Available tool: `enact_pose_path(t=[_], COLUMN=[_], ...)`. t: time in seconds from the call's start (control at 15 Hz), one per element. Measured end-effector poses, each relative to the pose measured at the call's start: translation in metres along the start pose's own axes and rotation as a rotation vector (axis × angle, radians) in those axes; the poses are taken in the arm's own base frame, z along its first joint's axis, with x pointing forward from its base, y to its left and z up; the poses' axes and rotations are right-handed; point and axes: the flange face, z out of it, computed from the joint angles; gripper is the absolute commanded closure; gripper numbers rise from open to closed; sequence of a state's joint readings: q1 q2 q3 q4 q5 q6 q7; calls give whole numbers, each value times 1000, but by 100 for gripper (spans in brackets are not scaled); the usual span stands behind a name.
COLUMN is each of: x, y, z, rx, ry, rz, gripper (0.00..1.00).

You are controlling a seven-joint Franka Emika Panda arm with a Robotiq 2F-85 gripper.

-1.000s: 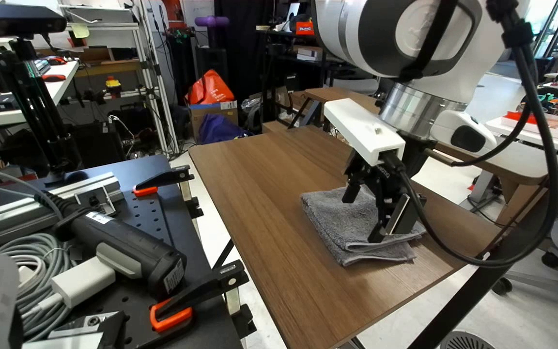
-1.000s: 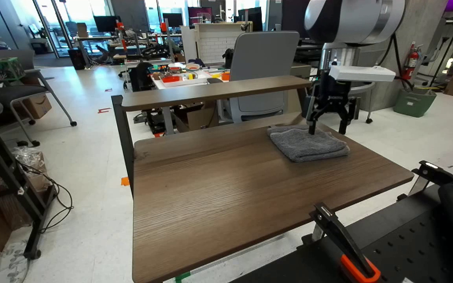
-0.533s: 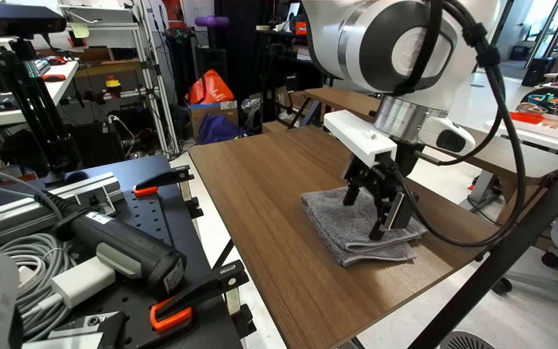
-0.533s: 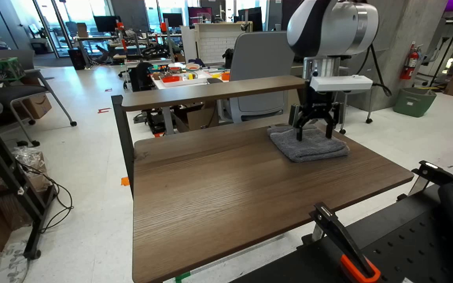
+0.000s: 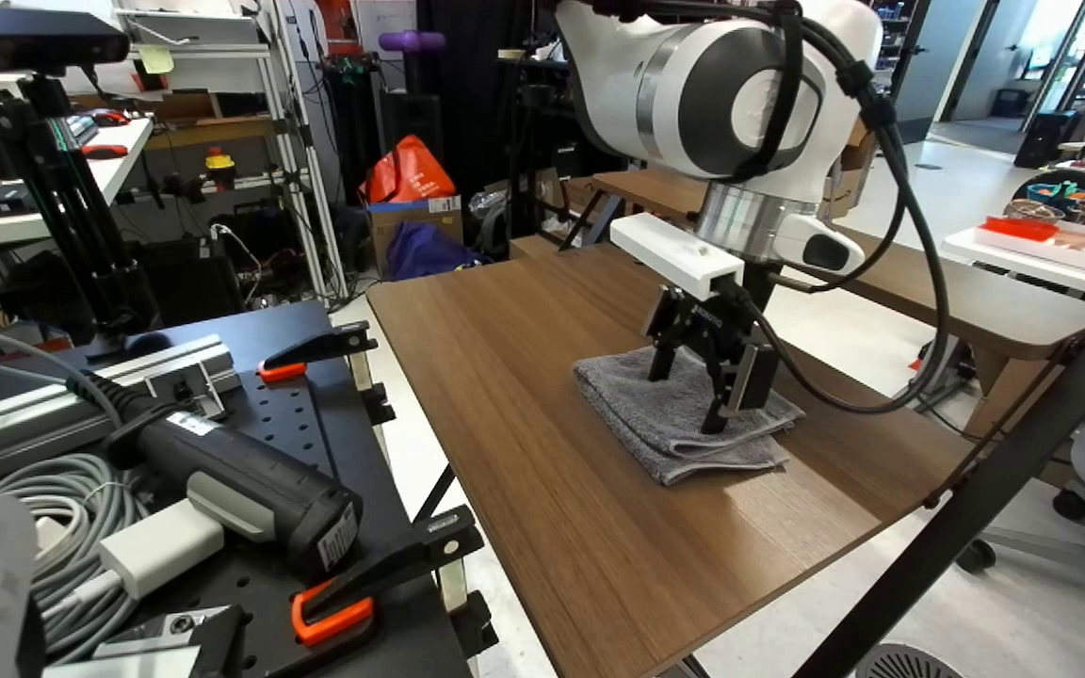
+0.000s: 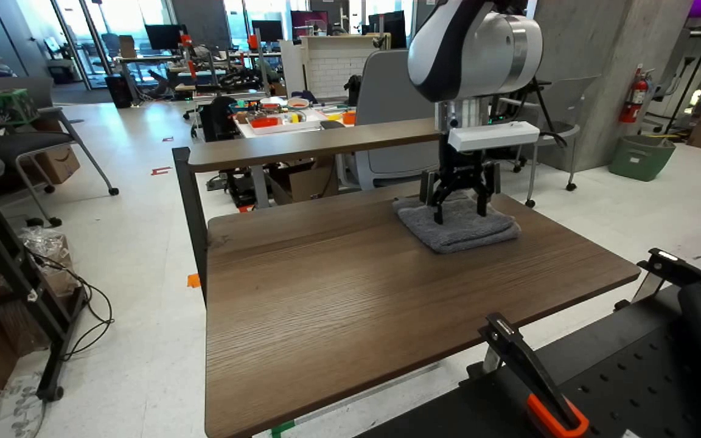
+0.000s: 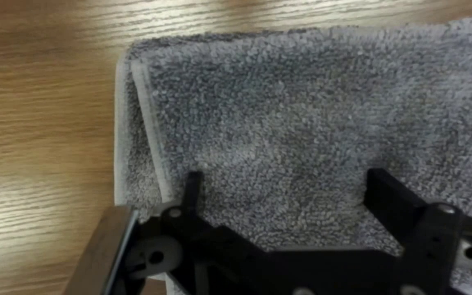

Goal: Move the towel

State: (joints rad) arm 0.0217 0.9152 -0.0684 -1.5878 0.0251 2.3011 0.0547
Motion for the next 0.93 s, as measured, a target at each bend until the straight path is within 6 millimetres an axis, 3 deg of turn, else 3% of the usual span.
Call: enact_pose_path(t=[0.6,0.93], x=[4,6], y=[-84,-112], z=[-5,-6], rx=[-75,-105], ry=[-22,-31], rz=[-167,-222], gripper=[0,0])
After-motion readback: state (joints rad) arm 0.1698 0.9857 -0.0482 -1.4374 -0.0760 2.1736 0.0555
